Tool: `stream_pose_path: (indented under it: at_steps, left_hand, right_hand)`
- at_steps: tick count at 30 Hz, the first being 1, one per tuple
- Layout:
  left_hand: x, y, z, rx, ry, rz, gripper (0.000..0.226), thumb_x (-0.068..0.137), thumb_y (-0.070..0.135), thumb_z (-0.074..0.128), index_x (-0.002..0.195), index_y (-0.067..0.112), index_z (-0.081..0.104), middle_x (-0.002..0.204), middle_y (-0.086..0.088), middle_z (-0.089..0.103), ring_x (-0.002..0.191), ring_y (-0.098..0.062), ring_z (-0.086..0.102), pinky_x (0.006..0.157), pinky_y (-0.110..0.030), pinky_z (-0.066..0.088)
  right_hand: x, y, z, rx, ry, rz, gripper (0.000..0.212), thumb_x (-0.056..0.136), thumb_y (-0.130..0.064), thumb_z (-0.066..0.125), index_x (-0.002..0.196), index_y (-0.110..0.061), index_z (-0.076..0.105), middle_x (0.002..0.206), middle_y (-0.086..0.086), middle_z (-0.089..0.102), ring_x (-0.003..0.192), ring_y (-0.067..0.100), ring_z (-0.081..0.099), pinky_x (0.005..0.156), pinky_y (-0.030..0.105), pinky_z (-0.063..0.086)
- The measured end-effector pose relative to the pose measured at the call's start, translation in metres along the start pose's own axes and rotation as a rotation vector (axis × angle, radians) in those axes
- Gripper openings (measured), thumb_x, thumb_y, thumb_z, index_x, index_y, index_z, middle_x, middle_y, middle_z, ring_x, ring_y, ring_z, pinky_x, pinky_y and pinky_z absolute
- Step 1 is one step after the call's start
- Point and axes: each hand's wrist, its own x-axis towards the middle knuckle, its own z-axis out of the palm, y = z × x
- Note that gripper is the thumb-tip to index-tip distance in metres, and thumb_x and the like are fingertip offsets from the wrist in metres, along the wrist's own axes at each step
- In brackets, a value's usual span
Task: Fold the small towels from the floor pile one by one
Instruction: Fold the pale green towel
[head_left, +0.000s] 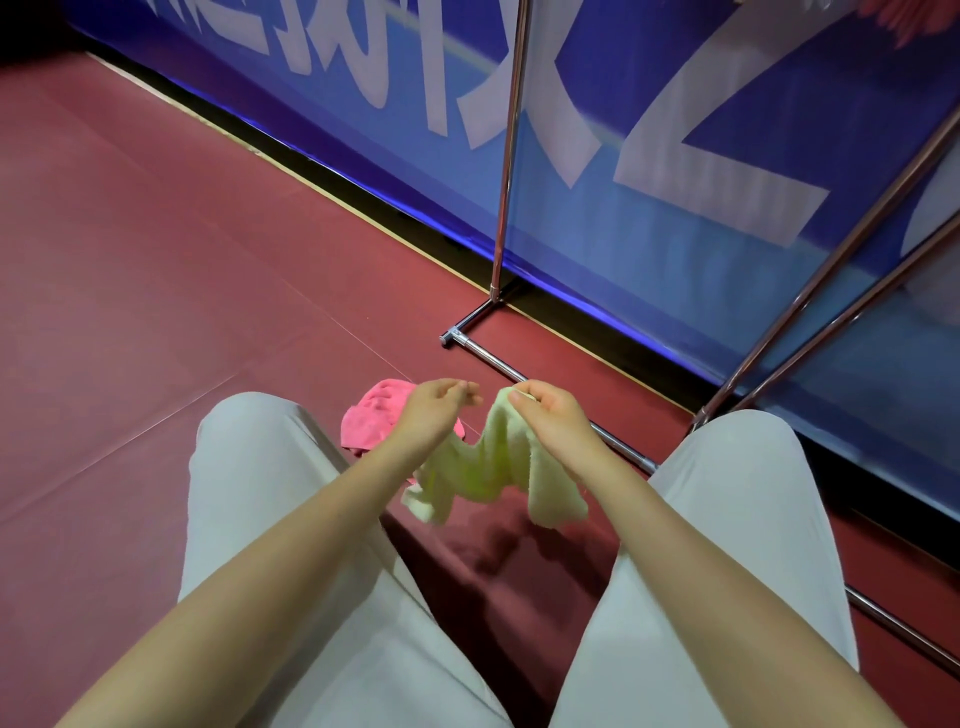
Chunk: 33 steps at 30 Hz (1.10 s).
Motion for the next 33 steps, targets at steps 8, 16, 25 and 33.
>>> stream_pose_path:
  at_steps: [8,16,25,33]
  left_hand:
    - [-0.005,0.013,0.015,-0.053,-0.144,0.047,0.039,0.103,0.023,0.041,0.067,0.019,0.056,0.057,0.008,0.051,0.049,-0.005,0.046,0.052,-0.020,0.038]
    - [0.000,0.015,0.005,-0.012,-0.150,0.075,0.028,0.095,0.023,0.058,0.067,0.018,0.056,0.056,0.008,0.047,0.043,0.000,0.042,0.046,-0.015,0.035]
    - [0.012,0.015,-0.030,-0.097,0.268,0.116,0.014,0.094,0.018,0.057,0.082,0.014,0.062,0.067,0.005,0.051,0.062,-0.011,0.045,0.063,-0.029,0.039]
    - [0.021,0.005,-0.065,-0.190,0.455,0.074,0.021,0.093,0.019,0.057,0.073,0.021,0.059,0.064,0.002,0.049,0.060,-0.014,0.045,0.060,-0.028,0.039]
  right_hand:
    - [0.002,0.003,-0.002,0.129,-0.032,0.024,0.018,0.095,-0.011,0.051,0.084,-0.016,0.064,0.078,0.001,0.064,0.075,0.013,0.058,0.072,0.027,0.046]
    - [0.009,0.012,-0.005,0.046,0.060,0.005,0.012,0.093,-0.016,0.056,0.085,-0.014,0.065,0.068,-0.002,0.058,0.062,0.007,0.052,0.059,0.022,0.043]
    - [0.006,0.026,0.002,-0.219,-0.028,-0.087,0.031,0.098,-0.013,0.048,0.070,-0.025,0.051,0.048,-0.016,0.044,0.046,-0.003,0.039,0.050,0.015,0.029]
    - [0.009,0.041,0.002,-0.274,-0.016,-0.057,0.035,0.096,-0.019,0.053,0.064,-0.008,0.047,0.059,-0.005,0.039,0.055,0.005,0.035,0.054,0.023,0.029]
